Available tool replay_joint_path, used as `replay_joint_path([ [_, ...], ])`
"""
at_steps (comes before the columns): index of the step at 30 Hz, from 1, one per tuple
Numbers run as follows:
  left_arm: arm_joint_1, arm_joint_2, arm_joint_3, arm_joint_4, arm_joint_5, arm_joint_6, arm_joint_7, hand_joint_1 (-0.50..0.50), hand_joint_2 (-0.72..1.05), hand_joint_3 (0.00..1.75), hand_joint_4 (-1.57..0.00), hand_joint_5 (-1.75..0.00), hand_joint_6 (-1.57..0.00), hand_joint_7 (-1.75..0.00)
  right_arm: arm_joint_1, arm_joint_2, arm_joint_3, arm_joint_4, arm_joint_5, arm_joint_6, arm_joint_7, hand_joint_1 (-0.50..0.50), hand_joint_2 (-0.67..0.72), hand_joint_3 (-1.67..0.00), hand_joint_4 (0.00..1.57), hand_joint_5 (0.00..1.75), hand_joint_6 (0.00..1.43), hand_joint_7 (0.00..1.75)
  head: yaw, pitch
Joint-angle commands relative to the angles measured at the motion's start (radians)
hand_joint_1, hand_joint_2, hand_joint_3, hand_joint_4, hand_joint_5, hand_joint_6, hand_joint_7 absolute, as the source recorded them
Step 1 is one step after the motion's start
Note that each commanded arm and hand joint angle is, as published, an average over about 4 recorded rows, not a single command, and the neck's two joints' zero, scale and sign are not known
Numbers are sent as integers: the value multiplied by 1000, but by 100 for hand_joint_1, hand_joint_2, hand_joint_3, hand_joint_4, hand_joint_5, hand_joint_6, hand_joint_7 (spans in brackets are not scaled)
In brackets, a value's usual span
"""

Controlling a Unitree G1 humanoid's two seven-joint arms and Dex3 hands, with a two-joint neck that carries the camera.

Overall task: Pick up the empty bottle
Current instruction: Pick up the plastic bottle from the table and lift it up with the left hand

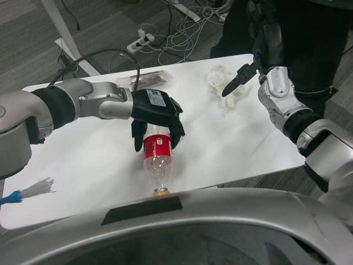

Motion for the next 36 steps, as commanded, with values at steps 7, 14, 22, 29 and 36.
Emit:
replay_joint_path([
  [7,94,34,83,22,25,89,-212,-50,105,9,-157,-175,-146,-129,13,3,-7,3,10,-15,0,-46,72,0,0,0,0,0,26,15],
  [14,131,57,288,20,44,80,-220,-50,105,9,-157,-175,-144,-112,4,6,-9,22,12,-13,0,-46,72,0,0,0,0,0,76,38],
  [22,228,80,667,-31,80,3,-220,-50,105,9,-157,-175,-144,-112,-8,12,-11,37,40,-2,0,-46,72,0,0,0,0,0,120,68],
  [29,361,47,1019,-138,42,-59,-220,-50,105,9,-157,-175,-144,-119,-24,19,-20,55,97,8,0,-46,72,0,0,0,0,0,206,158],
  [36,502,-159,1448,-146,-101,-108,-186,-50,105,9,-157,-175,-143,-122,-50,20,-65,55,103,30,-1,-46,72,0,0,0,0,0,280,244],
])
